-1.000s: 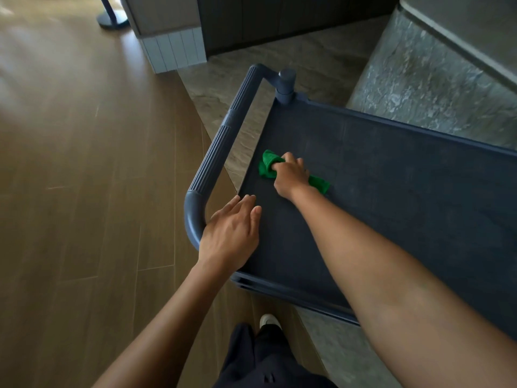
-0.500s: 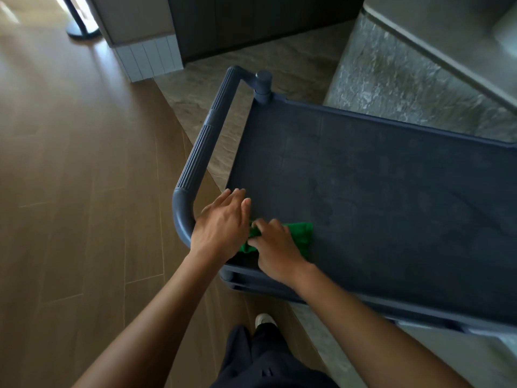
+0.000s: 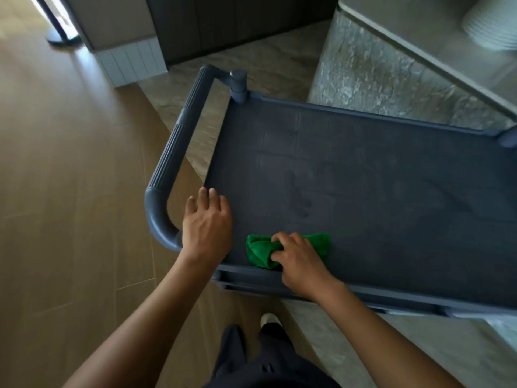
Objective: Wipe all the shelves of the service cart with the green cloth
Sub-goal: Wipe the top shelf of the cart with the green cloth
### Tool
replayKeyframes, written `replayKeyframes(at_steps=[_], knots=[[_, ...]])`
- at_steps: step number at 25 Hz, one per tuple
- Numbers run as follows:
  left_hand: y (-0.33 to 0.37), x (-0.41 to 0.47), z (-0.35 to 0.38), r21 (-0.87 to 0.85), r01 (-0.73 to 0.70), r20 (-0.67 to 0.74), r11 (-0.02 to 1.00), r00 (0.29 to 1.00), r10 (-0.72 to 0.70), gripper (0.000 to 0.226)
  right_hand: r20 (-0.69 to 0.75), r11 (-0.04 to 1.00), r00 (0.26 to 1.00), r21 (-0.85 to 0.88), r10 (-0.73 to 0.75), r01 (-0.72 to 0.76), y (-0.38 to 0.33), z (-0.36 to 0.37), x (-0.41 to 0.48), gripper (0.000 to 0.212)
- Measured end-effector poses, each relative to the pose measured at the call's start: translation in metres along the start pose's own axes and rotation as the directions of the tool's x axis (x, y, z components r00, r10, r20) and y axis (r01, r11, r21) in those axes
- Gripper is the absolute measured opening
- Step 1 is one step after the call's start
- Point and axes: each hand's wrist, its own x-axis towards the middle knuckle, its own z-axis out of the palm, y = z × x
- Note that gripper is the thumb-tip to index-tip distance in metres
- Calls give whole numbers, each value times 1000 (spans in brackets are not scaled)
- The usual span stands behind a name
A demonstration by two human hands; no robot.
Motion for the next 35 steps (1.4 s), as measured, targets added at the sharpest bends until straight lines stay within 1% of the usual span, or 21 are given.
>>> replayKeyframes(at_steps=[1,2,4,7,9,13,17,20,23,26,29,31,33,35], knots=[[10,-1,4,3,-22,-12,1000,1000,22,41,-9,1000,1000,2,-6,6,6,-1,-3,35],[19,-1,10,-28,-55,-33,998,998,54,41,-18,1000,1000,7,-12,12,10,-1,-4,35],[34,-3,26,-132,-97,-55,986,994,91,46,-29,1000,999,17,-25,26,15,0,-5,35],[38,-5,43,-246,-50,-79,968,996,31,60,-52,998,998,33,-47,49,17,3,-4,33],[34,-4,49,-290,-19,-75,957,997,-3,59,-87,996,994,49,-67,72,18,6,-2,28],[35,-4,52,-275,32,-14,961,999,-37,63,-110,995,992,71,-67,75,22,7,11,27],[36,-5,52,-247,47,13,968,999,-45,74,-165,999,986,54,2,7,32,-1,49,30],[37,-5,52,-240,74,17,968,997,-72,75,-188,997,980,37,69,-63,45,-9,86,37],[37,-4,53,-226,77,41,971,997,-69,76,-203,992,971,44,128,-121,58,-17,122,39],[36,-4,53,-252,82,59,964,996,-69,75,-189,985,967,65,170,-160,71,-26,150,42],[36,-2,53,-244,75,58,967,996,-63,71,-172,980,965,65,197,-188,76,-32,166,44],[36,-1,52,-261,69,47,963,997,-59,72,-173,980,965,48,197,-192,75,-34,168,43],[35,-1,51,-296,68,39,953,998,-59,75,-177,988,973,-10,149,-153,69,-32,157,40],[34,0,51,-327,70,28,943,998,-64,71,-162,993,982,-36,101,-109,59,-26,136,35]])
